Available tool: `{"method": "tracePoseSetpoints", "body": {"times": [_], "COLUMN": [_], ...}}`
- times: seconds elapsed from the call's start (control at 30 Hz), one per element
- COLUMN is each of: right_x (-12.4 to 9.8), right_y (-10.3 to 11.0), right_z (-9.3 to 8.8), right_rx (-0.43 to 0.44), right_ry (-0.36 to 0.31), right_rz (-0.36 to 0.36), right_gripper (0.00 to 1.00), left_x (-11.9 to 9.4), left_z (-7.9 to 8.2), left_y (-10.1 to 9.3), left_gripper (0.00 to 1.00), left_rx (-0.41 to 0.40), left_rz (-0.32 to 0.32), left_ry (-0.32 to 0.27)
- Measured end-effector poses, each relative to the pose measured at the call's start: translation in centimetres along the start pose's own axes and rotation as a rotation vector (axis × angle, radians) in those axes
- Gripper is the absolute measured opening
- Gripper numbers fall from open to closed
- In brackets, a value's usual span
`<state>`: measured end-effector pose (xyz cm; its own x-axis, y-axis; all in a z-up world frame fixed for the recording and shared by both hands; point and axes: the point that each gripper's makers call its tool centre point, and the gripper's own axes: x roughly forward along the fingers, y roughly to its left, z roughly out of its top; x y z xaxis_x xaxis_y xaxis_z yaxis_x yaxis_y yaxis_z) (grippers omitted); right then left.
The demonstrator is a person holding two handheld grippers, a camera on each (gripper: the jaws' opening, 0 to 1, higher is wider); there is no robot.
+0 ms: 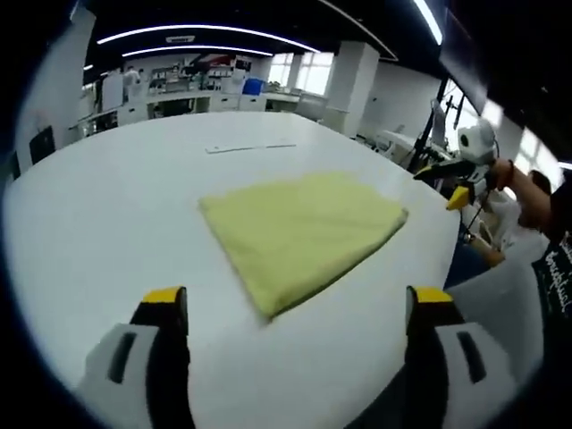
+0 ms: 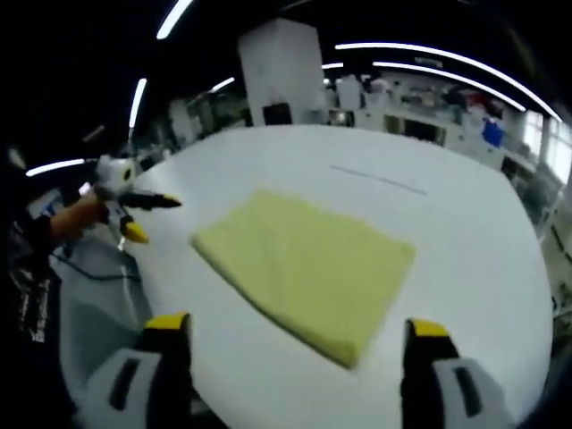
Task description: Fold the garment on the visible template until the final outline fits inside the template.
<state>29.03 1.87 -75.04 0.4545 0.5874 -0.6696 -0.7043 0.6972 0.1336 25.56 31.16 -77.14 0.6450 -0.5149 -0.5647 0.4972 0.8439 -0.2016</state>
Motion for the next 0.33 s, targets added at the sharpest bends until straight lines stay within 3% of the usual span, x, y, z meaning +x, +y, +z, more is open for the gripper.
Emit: {"method": "tracePoseSetpoints", "body": {"times": [0.33], "right_x": [-0.48], "right_y": [0.05], "right_z": [-0.53], "right_rx": [0.019], "right_ry": [0.005], "right_rz": [-0.017], "right_gripper": [0.99], "left_x": [-0.65], "left_z": [-0.11], "left_y": [-0.12], "left_gripper": [0.99], "left_rx": [0.001], "left_rz": [0.023], "left_ry": [0.008]}}
